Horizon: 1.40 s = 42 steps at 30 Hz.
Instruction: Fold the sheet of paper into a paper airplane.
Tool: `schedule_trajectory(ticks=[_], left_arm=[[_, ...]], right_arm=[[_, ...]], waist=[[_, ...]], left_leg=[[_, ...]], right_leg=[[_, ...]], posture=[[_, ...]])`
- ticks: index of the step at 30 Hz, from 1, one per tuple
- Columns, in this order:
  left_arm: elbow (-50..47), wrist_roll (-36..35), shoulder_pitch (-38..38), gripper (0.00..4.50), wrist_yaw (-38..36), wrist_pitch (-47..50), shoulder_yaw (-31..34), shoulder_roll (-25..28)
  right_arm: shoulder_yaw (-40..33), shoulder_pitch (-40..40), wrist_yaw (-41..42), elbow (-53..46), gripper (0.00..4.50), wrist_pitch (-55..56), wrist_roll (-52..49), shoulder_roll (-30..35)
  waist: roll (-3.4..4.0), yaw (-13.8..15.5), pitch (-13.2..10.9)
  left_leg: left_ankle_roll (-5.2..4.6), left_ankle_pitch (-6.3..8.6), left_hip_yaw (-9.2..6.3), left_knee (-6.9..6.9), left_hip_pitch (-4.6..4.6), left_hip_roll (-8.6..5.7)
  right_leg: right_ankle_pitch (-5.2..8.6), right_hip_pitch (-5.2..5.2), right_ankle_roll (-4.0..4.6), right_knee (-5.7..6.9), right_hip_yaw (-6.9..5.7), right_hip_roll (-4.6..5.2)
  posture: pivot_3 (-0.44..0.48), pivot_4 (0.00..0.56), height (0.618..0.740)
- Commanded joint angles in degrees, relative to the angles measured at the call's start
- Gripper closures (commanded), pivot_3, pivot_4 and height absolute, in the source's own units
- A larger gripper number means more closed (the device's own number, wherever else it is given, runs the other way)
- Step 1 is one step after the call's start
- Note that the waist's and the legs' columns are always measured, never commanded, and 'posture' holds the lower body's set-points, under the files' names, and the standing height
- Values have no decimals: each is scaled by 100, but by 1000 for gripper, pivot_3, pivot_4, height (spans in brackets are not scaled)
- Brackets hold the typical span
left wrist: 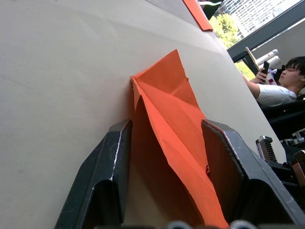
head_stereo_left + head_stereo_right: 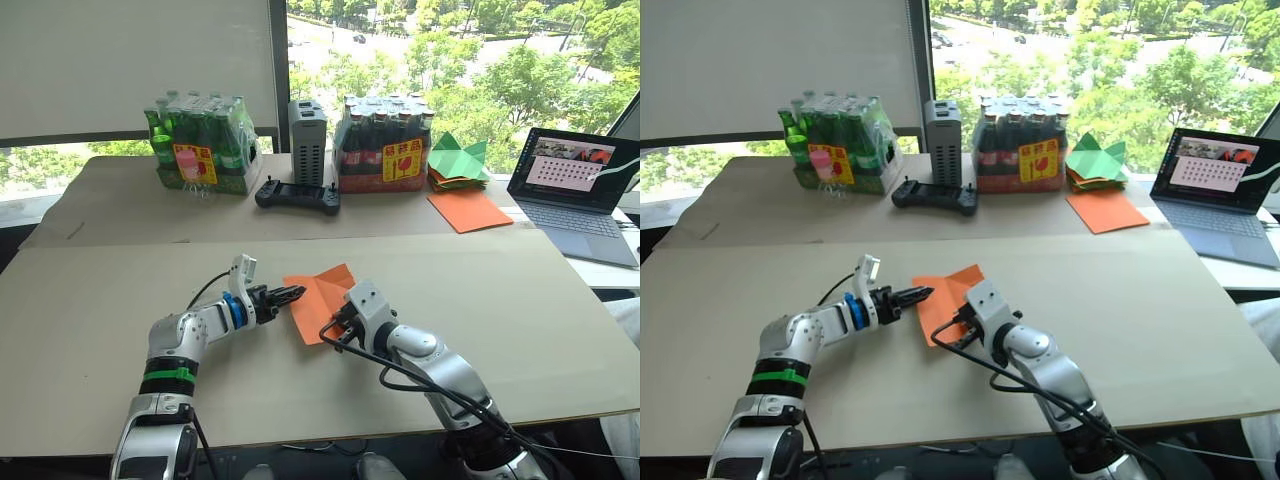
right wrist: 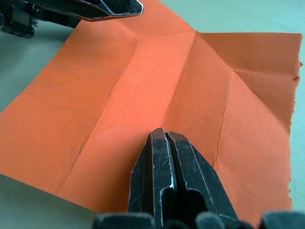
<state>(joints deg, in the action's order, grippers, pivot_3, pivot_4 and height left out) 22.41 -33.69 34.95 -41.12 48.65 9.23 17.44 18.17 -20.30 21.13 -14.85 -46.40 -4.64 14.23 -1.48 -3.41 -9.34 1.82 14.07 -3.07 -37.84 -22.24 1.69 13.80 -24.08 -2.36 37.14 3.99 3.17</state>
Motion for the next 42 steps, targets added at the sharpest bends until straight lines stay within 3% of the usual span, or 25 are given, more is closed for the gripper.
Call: schedule_trajectory(ticks=[1, 7, 10, 15, 23, 32, 36, 42], left_arm=[[60, 29, 149, 2047, 21, -172, 55, -54], [48, 49, 122, 2047, -53, -141, -35, -93], [9, 8, 113, 2814, -106, -61, -43, -98], [36, -10, 154, 4478, -100, -5, 3, -92], [-90, -83, 136, 4478, -313, 311, -48, 44], [-39, 14, 203, 4478, -844, 493, -342, 454], [180, 230, 339, 4478, -1331, 385, -656, 856], [728, 587, 797, 4478, -2248, 160, -1106, 1391]], right_arm=[[23, 105, 11, -21, 4500, -202, 15, 34], [10, 121, -5, -66, 4500, -247, 18, 29], [3, 125, -15, -80, 4500, -262, 20, 23], [-2, 124, -19, -84, 4500, -271, 22, 18], [-74, 36, -17, -149, 4500, -272, -47, -68], [-701, -339, 385, -715, 4500, -345, -919, -413], [-1167, -532, 500, -994, 4500, -597, -1595, -667], [-1109, -498, 497, -1071, 4500, -685, -1799, -538]], waist=[[0, 2, 0], [0, 4, 0], [0, 7, 0], [0, 12, 0], [0, 12, 0], [0, -21, -1], [0, -22, -1], [1, -19, -1]], left_leg=[[0, 0, 0, 0, 0, 0], [0, 0, 0, 0, 0, 0], [0, 0, 0, 0, -1, -1], [0, 0, 0, 0, 0, -1], [0, 0, 0, 0, 0, -1], [0, 0, -1, 0, -6, 0], [0, 0, -4, 0, -6, 0], [0, 0, -3, 1, -9, 0]], right_leg=[[0, 0, 0, 0, 0, 0], [0, 0, 0, 0, 0, 0], [0, 0, 0, -1, 0, 0], [0, 0, 0, -1, 0, 0], [0, 0, 0, -1, 0, 0], [0, -7, 0, 2, 0, 0], [0, -7, 0, 1, -3, -1], [0, -9, 0, -1, -3, -1]], posture=[[0, 150, 740], [0, 150, 740], [0, 150, 740], [0, 150, 740], [0, 150, 740], [0, 150, 740], [0, 150, 740], [0, 150, 740]])
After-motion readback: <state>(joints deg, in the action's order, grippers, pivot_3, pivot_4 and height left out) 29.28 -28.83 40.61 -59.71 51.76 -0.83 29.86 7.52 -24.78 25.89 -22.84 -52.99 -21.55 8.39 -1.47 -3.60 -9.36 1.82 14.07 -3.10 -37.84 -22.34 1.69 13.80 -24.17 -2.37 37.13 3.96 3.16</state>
